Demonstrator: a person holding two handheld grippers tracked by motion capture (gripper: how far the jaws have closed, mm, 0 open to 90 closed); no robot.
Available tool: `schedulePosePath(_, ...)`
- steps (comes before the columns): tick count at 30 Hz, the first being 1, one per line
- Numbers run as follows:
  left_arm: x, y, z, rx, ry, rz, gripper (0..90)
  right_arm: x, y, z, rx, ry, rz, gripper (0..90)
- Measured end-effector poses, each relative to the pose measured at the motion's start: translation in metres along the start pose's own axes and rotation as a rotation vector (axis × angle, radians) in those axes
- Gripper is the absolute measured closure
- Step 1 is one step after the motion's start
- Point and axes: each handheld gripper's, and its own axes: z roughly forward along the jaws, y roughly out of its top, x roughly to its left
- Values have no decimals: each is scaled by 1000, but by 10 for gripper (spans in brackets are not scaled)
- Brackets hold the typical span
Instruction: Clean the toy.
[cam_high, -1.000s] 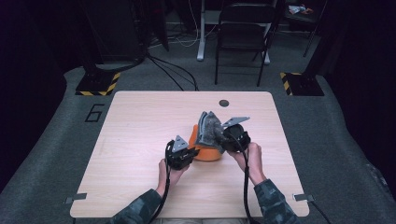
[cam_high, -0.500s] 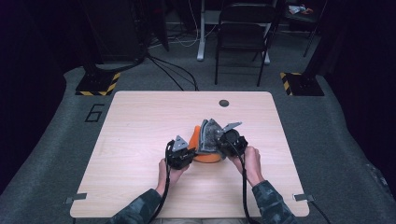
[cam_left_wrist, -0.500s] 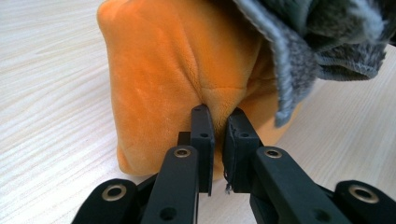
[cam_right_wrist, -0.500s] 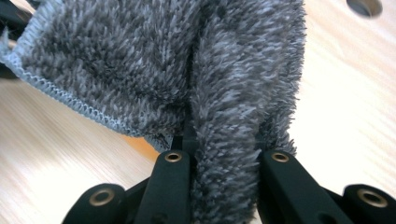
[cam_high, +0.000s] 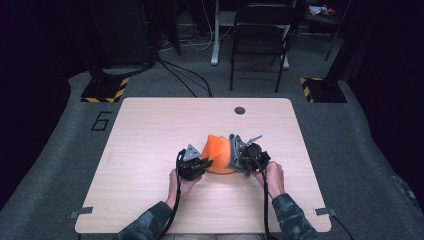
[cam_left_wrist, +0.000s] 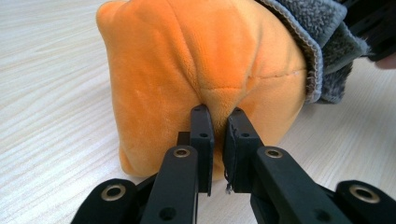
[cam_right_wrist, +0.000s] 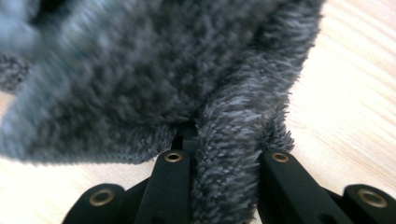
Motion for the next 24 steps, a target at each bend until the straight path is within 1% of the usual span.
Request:
schedulePosePath(2,0,0,0,0,-2,-3,830,0,-1,4,21,-7,0,784)
schedulePosePath(4,1,0,0,3,-7,-9,829,-1,-2,8,23,-12,-1,784)
schedulePosePath(5,1,0,0,2,-4,-6,829,-1,-3,10,38,-14,0,784)
schedulePosePath(6,1,-1,0,-2,-3,-18,829,-1,-4,13,47,-16,9,784)
schedulePosePath(7,1,-1,0,-4,-3,-21,829,-2,-5,15,52,-16,3,784)
schedulePosePath(8,2,-1,0,-2,-2,-14,828,-2,-5,15,54,-10,13,784)
schedulePosePath(10,2,-1,0,-1,1,-11,828,-2,-4,12,62,-20,3,784)
schedulePosePath(12,2,-1,0,-2,4,-13,827,-5,-3,7,54,-11,8,784)
schedulePosePath(13,3,-1,-1,-3,6,-17,826,-7,-3,2,46,-14,4,784)
schedulePosePath(14,3,-2,-1,-2,5,-19,826,-8,-2,-4,29,-16,10,784)
schedulePosePath(15,3,-2,-1,-2,5,-17,827,-10,0,-10,10,-7,19,784)
schedulePosePath(17,2,-1,0,-4,7,-12,826,-11,4,-26,-44,5,26,784)
schedulePosePath(18,1,-1,0,-3,8,-11,826,-10,7,-33,-70,20,33,784)
schedulePosePath(19,1,-1,0,-5,10,-10,826,-9,9,-40,-93,20,14,784)
schedulePosePath(20,0,-1,-1,-5,10,-7,825,-5,12,-46,-126,22,10,784)
schedulePosePath(21,-1,-1,-1,-5,13,1,824,-1,15,-52,-144,25,-8,784)
schedulePosePath(23,-4,0,0,-11,14,10,823,11,21,-59,-184,28,-30,783)
schedulePosePath(24,-7,0,0,-13,17,12,823,18,25,-61,-203,30,-55,783)
